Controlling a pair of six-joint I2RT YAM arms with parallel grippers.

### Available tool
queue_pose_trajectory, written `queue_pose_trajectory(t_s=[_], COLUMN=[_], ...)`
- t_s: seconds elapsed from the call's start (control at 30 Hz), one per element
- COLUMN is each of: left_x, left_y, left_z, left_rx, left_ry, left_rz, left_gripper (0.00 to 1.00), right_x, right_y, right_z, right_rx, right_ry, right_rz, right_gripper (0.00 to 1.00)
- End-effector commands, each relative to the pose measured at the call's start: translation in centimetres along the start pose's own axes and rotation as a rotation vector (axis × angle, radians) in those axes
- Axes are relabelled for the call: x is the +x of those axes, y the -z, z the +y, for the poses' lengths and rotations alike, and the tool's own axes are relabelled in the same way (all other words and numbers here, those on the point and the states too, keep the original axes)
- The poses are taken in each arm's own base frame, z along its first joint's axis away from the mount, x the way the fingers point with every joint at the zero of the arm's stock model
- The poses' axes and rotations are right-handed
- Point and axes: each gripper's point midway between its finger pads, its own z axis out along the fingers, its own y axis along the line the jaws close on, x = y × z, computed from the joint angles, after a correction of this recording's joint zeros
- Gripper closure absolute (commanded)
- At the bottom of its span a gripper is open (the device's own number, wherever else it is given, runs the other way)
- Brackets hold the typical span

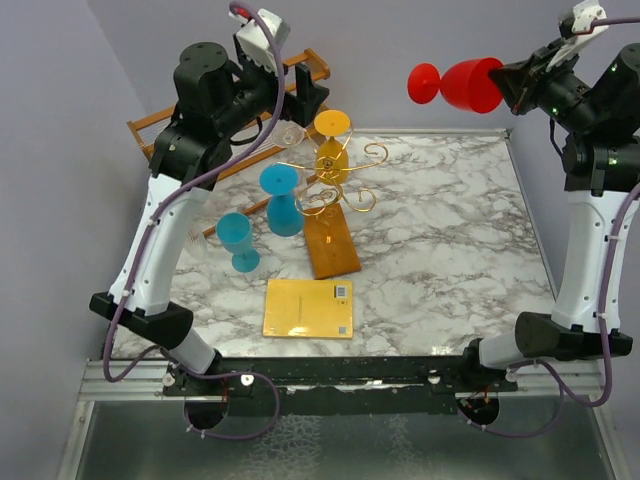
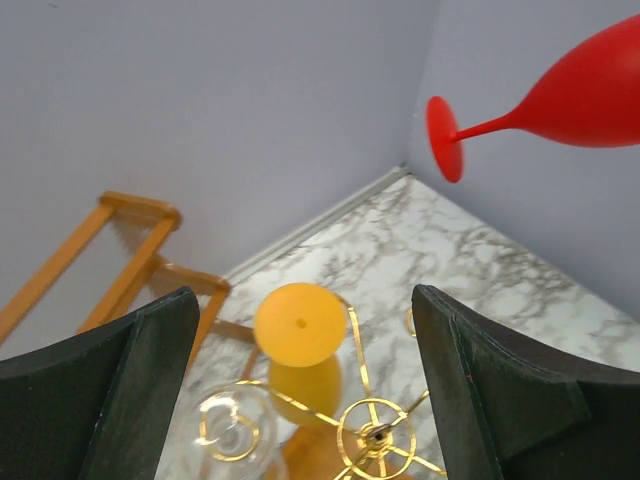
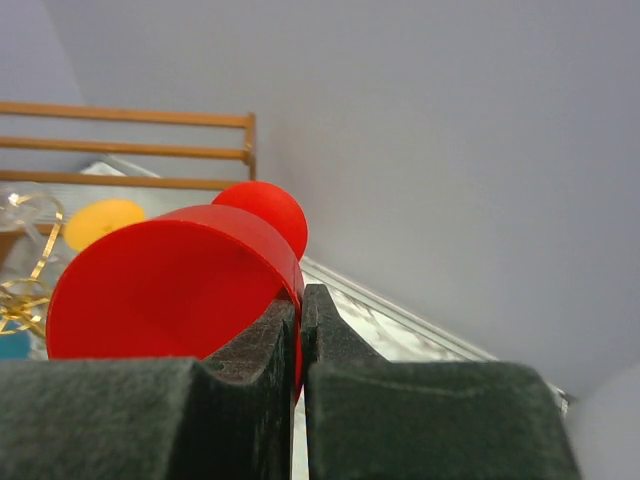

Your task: Place the wine glass upside down on the wine glass rack

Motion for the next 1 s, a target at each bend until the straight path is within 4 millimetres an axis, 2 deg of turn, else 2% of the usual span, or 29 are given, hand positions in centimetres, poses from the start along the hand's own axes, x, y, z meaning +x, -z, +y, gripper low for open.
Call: queue_pose_trajectory(t_s=[0.0, 0.2, 0.27, 0.33, 0.6, 0.8, 0.87, 0.97], left_x=[-1.0, -1.1, -1.1, 0.4, 1.2, 1.4, 1.8, 2.3], left_y=[-3.0, -4.4, -4.5, -5.7, -6.6, -7.3, -7.6, -8.1], left_z=[-3.9, -5.8, -6.2, -6.3, -8.1, -9.4, -9.5, -9.4], left_rx=[0.218, 0.324, 0.339, 0.355, 0.422, 0.442, 0.435, 0.416], left_ry=[0.246, 0.379, 0.400, 0.440, 0.499, 0.496, 0.499, 0.500], left_rz=[-0.052, -0.057, -0.057, -0.022, 0.000, 0.004, 0.012, 0.023], left_gripper=[0.12, 0.22, 0.22, 0.22, 0.24, 0.43, 0.51, 0.57], right_x=[-3.4, -5.0, -5.1, -5.3, -5.0, -4.7, -4.6, -4.7], right_y=[-0.3, 0.1, 0.2, 0.2, 0.3, 0.6, 0.8, 1.0], right_z=[3.1, 5.4, 6.0, 6.5, 7.5, 8.1, 8.3, 8.6], right_rx=[-0.130, -0.227, -0.256, -0.285, -0.332, -0.360, -0.368, -0.374], right_ry=[-0.059, -0.082, -0.095, -0.105, -0.127, -0.133, -0.136, -0.134], right_rz=[-0.111, -0.171, -0.175, -0.179, -0.177, -0.174, -0.173, -0.176], right_gripper=[0.99, 0.99, 0.99, 0.99, 0.99, 0.99, 0.99, 0.99])
